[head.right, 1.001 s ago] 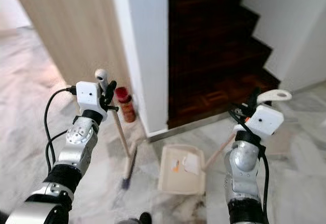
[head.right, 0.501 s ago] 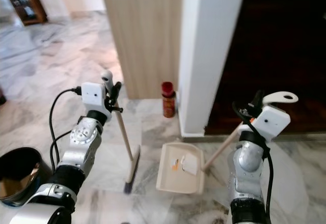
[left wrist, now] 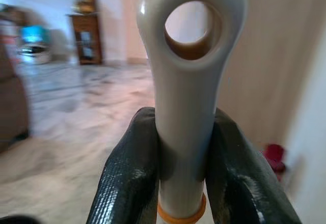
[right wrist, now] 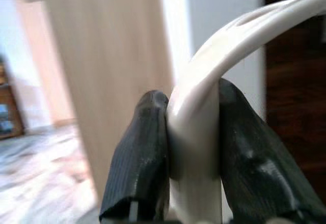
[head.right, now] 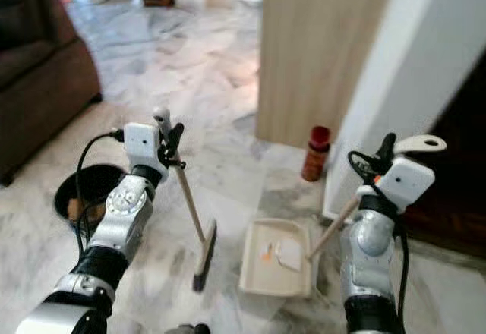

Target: Sweep floor

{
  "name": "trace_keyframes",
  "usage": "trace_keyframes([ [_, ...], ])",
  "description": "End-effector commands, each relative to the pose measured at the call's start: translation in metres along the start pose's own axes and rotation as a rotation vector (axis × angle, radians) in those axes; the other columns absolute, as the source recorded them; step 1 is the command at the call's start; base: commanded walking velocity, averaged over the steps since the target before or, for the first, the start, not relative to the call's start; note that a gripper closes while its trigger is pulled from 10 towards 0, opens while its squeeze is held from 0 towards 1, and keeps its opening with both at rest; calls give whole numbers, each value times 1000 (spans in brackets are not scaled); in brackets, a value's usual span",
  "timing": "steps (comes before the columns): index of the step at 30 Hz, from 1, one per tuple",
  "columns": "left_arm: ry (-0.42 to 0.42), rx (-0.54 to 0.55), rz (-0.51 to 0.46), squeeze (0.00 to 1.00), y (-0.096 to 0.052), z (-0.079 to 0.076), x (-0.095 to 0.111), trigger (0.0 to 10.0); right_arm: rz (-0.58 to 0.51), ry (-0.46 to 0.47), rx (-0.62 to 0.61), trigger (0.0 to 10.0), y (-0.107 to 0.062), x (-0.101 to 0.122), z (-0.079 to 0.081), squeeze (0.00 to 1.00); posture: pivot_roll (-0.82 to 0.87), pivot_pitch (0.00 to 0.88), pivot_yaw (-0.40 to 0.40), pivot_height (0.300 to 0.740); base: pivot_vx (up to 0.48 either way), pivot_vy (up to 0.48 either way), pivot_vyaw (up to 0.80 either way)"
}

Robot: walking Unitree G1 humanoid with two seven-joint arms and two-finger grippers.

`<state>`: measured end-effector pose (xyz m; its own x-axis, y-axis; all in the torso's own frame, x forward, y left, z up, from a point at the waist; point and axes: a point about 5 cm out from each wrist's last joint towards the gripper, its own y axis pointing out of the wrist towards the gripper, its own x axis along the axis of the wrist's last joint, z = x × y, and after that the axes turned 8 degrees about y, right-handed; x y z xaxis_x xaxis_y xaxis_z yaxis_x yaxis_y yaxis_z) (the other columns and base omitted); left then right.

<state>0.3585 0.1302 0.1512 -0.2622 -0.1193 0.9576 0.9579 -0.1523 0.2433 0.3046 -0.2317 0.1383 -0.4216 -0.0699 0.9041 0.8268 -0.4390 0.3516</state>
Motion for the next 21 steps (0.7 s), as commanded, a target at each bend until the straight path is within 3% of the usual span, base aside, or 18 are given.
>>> trace_keyframes([
  [1, 20, -6, -53, 0, 5, -1, 12, 10000, -36, 45, -19, 10000, 5, 8, 0, 0, 69, 51, 14, 740, 0, 0, 0],
  [16, -4, -21, -49, 0, 5, -5, 12, 10000, -27, 69, -12, 10000, 4, 6, 0, 0, 67, 27, 19, 740, 0, 0, 0],
  [21, -8, -25, -48, 0, 5, -7, 13, 10000, -25, 75, -19, 10000, 5, 6, -2, 0, 67, 21, 19, 740, 0, 293, 0],
])
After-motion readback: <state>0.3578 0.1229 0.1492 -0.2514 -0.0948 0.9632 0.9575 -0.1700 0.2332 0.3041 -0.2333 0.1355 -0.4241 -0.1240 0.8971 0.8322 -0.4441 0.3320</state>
